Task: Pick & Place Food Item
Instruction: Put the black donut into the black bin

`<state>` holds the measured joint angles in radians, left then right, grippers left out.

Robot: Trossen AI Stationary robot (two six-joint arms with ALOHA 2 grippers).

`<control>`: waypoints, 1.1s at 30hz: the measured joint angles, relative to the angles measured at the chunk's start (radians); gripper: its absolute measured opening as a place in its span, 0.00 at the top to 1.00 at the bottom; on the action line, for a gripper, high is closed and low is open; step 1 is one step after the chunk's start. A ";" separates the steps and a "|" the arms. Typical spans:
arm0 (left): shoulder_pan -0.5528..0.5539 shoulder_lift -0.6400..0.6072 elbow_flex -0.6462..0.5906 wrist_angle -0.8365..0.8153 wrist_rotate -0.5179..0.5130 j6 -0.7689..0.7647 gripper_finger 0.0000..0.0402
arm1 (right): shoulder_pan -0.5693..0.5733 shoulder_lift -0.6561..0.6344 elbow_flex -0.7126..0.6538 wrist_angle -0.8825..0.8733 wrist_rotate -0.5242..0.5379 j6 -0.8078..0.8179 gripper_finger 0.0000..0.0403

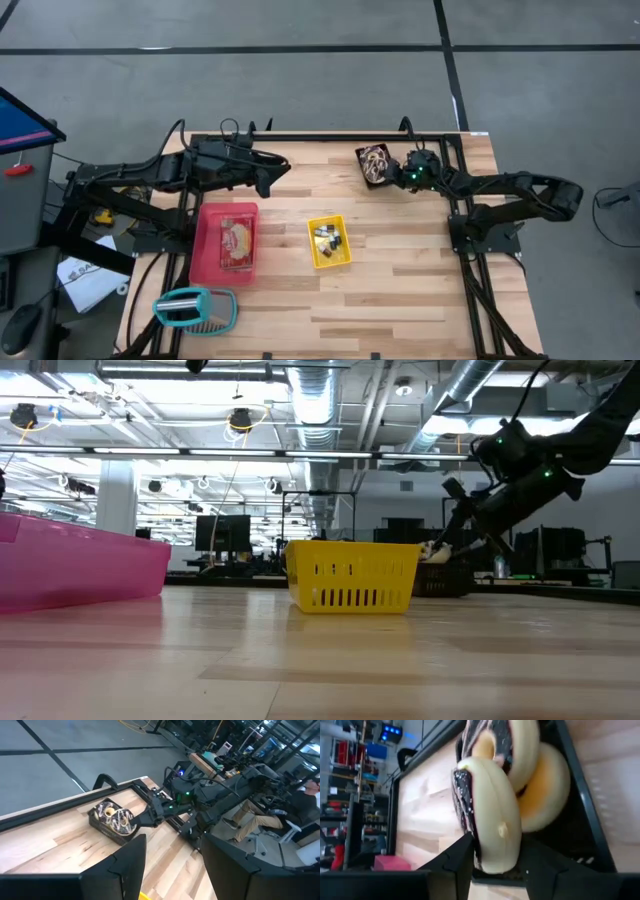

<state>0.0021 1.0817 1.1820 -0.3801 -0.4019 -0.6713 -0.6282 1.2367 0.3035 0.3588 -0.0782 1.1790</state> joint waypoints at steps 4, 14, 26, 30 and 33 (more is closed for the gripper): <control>-0.020 0.000 0.000 0.000 -0.012 -0.009 0.53 | 0.016 0.003 0.000 0.031 0.002 0.000 0.61; -0.035 0.000 0.000 0.000 -0.017 -0.014 0.53 | -0.003 -0.079 0.000 -0.077 0.027 -0.034 0.48; -0.037 0.000 0.000 0.000 -0.017 -0.014 0.54 | -0.016 -0.233 0.000 -0.202 0.079 -0.056 0.48; -0.037 0.000 0.000 -0.002 -0.017 -0.014 0.54 | -0.013 -0.272 0.000 -0.258 0.081 -0.064 0.50; -0.046 0.000 0.000 -0.022 -0.017 -0.014 0.54 | 0.001 -0.307 0.000 -0.256 0.083 -0.070 0.52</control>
<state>-0.0439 1.0817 1.1820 -0.4025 -0.4188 -0.6857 -0.6272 0.9298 0.3038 0.1023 0.0044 1.1094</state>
